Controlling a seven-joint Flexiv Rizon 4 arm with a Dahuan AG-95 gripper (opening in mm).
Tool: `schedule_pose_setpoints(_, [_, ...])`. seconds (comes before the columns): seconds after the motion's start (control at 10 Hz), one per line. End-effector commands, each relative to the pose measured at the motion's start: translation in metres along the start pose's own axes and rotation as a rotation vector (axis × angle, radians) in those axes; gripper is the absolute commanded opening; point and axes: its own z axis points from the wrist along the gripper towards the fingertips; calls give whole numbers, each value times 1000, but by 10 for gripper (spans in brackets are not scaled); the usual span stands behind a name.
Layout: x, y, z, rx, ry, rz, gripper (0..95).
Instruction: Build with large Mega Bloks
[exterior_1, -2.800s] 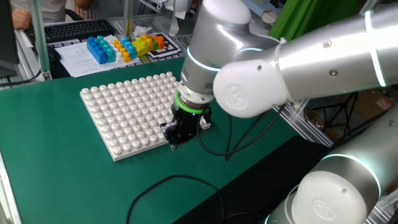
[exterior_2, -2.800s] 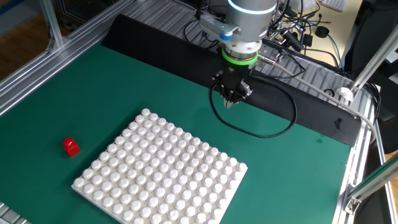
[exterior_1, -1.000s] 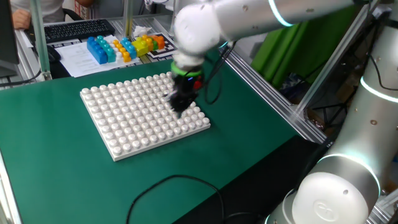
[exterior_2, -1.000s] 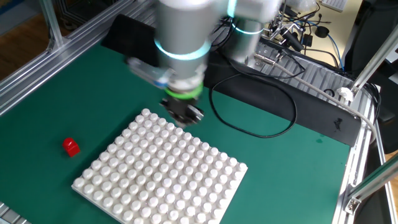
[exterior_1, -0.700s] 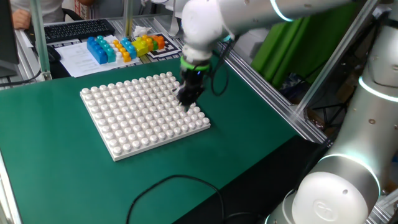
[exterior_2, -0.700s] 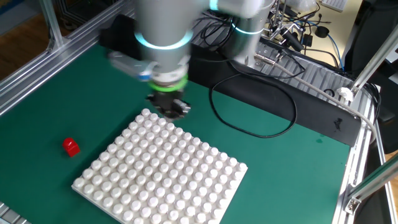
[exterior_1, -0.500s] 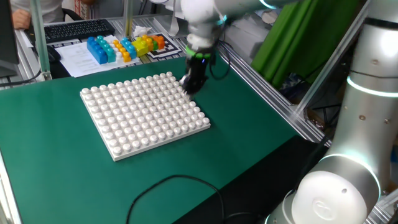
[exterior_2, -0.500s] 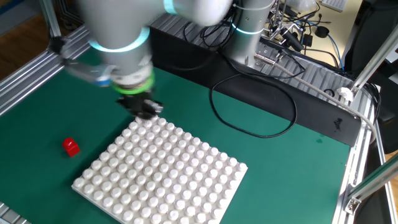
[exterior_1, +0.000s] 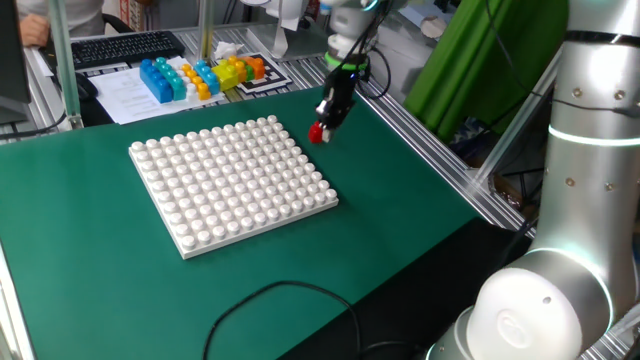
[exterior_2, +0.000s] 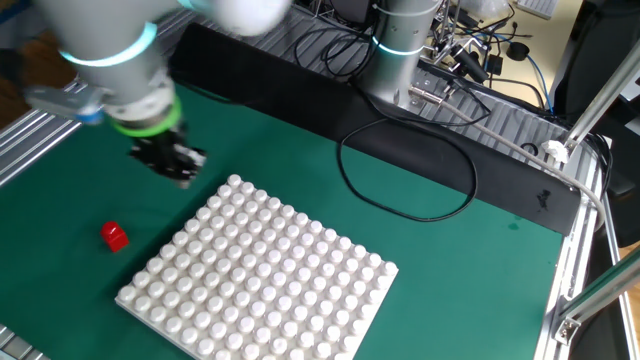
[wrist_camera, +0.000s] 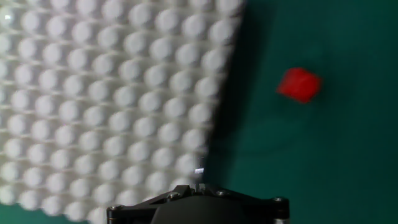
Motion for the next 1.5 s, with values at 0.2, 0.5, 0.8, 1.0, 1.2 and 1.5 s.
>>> schedule_pose_setpoints(0.2, [-17,-21,10,-62,-15,12,0])
schedule_pose_setpoints(0.5, [-18,-21,14,-66,-11,28,0])
schedule_pose_setpoints(0.8, [-18,-21,14,-82,-4,61,0])
schedule_pose_setpoints(1.0, [-18,-21,14,-84,-7,139,0])
schedule_pose_setpoints(1.2, [-18,-21,14,-56,0,151,0])
schedule_pose_setpoints(1.5, [-18,-21,14,-56,-15,214,0])
